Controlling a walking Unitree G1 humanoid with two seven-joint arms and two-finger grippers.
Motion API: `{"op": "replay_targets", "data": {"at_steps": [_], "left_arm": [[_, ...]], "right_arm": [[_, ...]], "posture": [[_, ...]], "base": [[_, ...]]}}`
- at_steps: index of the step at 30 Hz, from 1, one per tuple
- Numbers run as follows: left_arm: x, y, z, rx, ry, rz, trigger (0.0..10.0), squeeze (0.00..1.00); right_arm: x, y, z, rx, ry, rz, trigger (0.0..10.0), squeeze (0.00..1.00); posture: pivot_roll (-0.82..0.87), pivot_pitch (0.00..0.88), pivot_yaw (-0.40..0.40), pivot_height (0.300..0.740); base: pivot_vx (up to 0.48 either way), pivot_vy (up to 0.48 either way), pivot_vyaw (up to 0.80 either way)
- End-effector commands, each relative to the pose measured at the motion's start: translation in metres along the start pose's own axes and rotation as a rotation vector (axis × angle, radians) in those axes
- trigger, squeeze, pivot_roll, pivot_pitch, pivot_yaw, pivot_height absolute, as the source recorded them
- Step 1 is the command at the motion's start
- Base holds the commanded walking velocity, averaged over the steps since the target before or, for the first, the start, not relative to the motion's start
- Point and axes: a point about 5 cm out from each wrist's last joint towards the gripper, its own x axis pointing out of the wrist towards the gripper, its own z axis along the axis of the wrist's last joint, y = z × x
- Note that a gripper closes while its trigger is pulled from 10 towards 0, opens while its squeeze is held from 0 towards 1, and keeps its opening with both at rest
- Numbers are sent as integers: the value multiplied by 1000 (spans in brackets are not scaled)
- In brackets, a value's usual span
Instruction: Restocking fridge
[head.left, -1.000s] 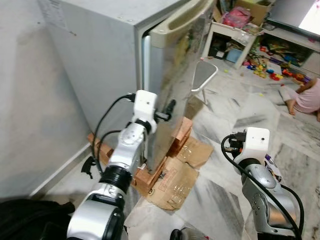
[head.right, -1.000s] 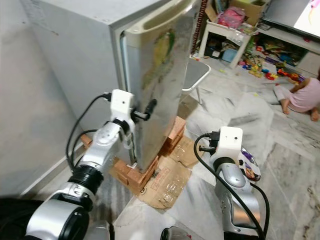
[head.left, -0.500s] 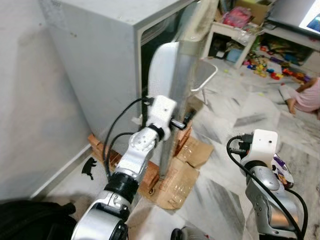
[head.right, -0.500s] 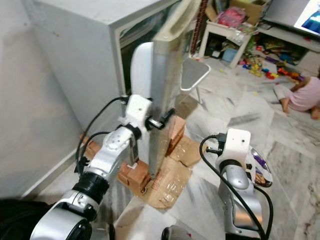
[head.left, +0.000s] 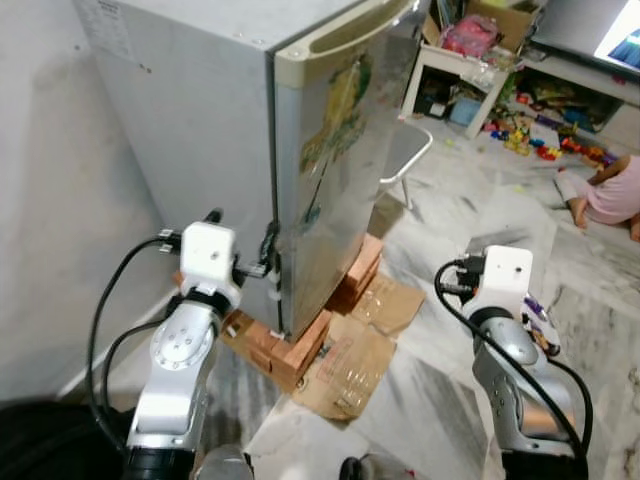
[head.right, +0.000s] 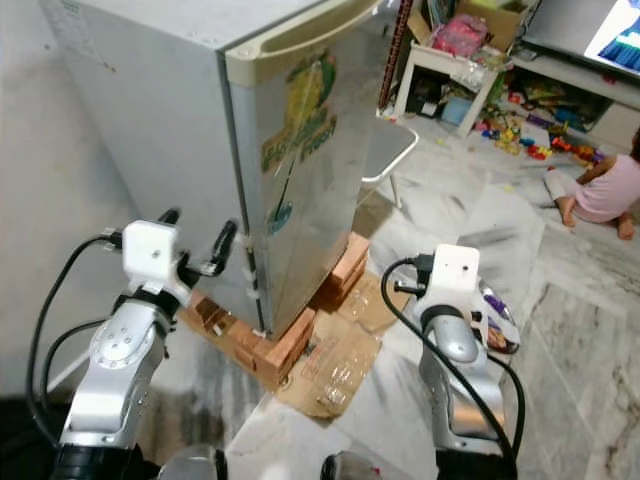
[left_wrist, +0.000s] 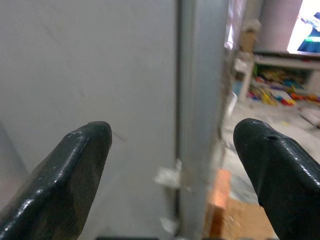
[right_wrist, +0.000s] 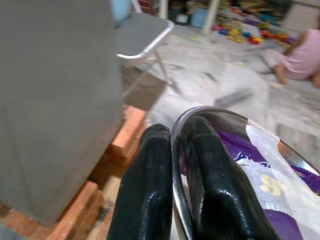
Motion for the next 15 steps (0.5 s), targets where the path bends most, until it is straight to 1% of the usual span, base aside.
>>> {"op": "replay_targets", "data": {"at_steps": [1, 3, 8, 10, 15], "left_arm": [[-4, 3, 0, -17, 9, 18, 10000, 0], [-10, 13, -2, -31, 40, 49, 10000, 0], [-10, 18, 0, -46, 52, 59, 10000, 0], [-12, 18, -2, -61, 63, 51, 10000, 0], [-13, 16, -3, -57, 77, 36, 10000, 0]], "right_arm": [[1, -5, 0, -10, -3, -22, 10000, 0], [1, -5, -1, -11, -2, -20, 10000, 0], [1, -6, -2, -13, 3, -22, 10000, 0], [1, -8, -3, -12, 6, -26, 10000, 0], [0, -8, -3, -13, 5, -27, 10000, 0]], "posture": [[79, 0, -94, 740], [77, 0, -93, 740], [72, 0, -89, 740], [69, 0, -87, 740], [66, 0, -88, 740]], "base": [[0, 0, -800], [0, 0, -800], [0, 0, -800], [0, 379, -800], [0, 446, -789]]}}
